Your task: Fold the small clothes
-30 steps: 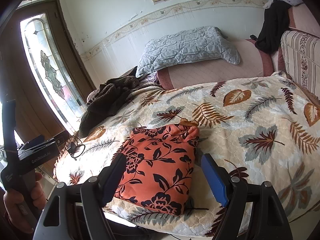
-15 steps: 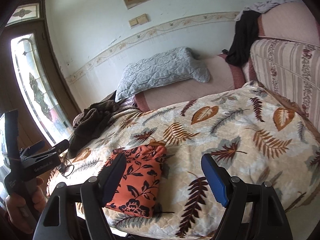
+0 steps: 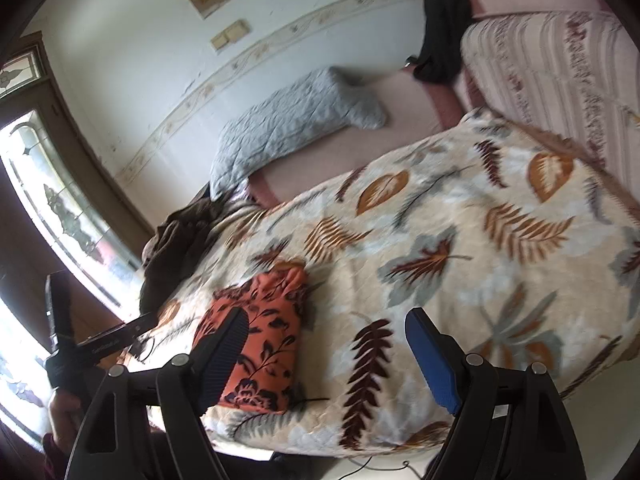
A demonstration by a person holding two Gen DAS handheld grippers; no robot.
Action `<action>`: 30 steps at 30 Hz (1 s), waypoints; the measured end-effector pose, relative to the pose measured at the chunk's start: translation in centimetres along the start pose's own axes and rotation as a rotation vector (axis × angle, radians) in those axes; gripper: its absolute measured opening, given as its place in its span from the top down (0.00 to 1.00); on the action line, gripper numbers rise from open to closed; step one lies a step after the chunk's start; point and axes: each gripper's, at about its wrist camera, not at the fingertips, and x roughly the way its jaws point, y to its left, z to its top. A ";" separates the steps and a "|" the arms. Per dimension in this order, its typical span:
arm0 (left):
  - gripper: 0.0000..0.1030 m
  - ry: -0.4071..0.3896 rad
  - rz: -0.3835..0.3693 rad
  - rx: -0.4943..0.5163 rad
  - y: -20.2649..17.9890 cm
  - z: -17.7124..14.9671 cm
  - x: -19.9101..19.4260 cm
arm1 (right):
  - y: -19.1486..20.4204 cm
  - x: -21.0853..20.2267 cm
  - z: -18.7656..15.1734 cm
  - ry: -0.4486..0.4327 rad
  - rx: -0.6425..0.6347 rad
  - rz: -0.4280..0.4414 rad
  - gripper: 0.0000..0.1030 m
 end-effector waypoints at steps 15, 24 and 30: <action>0.02 0.385 -0.437 -0.114 7.6 -2.3 15.8 | 0.9 25.6 -5.9 0.447 0.245 0.202 0.14; 0.06 0.371 -0.504 0.034 2.0 -3.1 16.1 | 4.7 27.1 -7.7 0.471 0.185 0.288 0.36; 0.57 0.277 -0.485 0.076 -0.4 -1.4 13.8 | 5.2 25.3 -5.4 0.403 0.129 0.280 0.64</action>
